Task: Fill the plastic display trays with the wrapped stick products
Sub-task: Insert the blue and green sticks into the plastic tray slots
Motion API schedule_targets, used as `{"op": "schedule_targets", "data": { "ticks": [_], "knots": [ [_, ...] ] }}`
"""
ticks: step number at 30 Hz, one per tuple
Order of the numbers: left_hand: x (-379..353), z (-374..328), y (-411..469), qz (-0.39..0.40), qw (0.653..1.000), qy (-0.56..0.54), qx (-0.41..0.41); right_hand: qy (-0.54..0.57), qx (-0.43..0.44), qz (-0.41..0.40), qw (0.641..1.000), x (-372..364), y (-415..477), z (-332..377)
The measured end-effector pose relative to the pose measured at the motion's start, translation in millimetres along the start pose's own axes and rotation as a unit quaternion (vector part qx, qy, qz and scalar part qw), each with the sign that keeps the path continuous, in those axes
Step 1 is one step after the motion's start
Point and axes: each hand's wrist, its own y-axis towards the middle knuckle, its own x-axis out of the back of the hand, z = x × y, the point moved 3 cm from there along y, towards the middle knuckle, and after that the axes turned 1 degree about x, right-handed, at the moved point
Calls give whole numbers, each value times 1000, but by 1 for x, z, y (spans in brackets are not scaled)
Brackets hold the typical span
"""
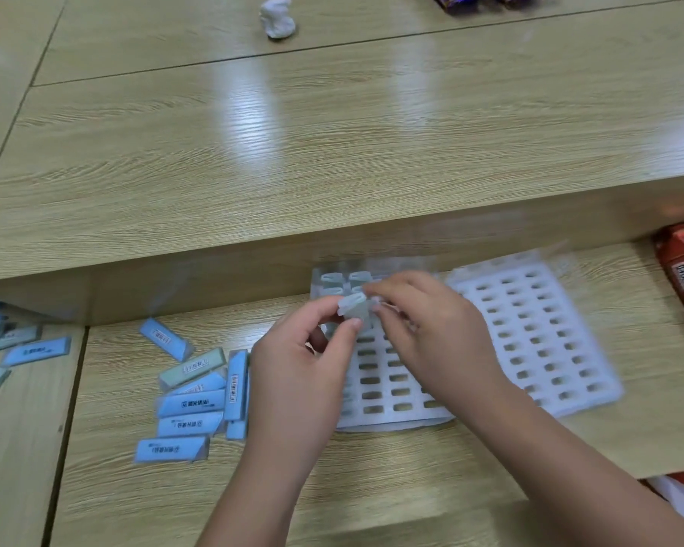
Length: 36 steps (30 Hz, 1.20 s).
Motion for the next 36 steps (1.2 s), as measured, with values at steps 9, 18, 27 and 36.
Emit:
{"op": "schedule_targets", "data": {
  "ticks": [9, 18, 27, 36],
  "knots": [
    [-9, 1, 6, -2, 999, 48, 2, 143, 34, 35, 988, 14, 5, 5],
    [18, 15, 7, -59, 995, 75, 35, 63, 12, 23, 998, -1, -1, -6],
    [13, 28, 7, -41, 996, 36, 71, -44, 65, 12, 997, 5, -4, -8],
    [17, 28, -3, -28, 996, 17, 88, -154, 173, -31, 972, -3, -22, -4]
  ]
}}
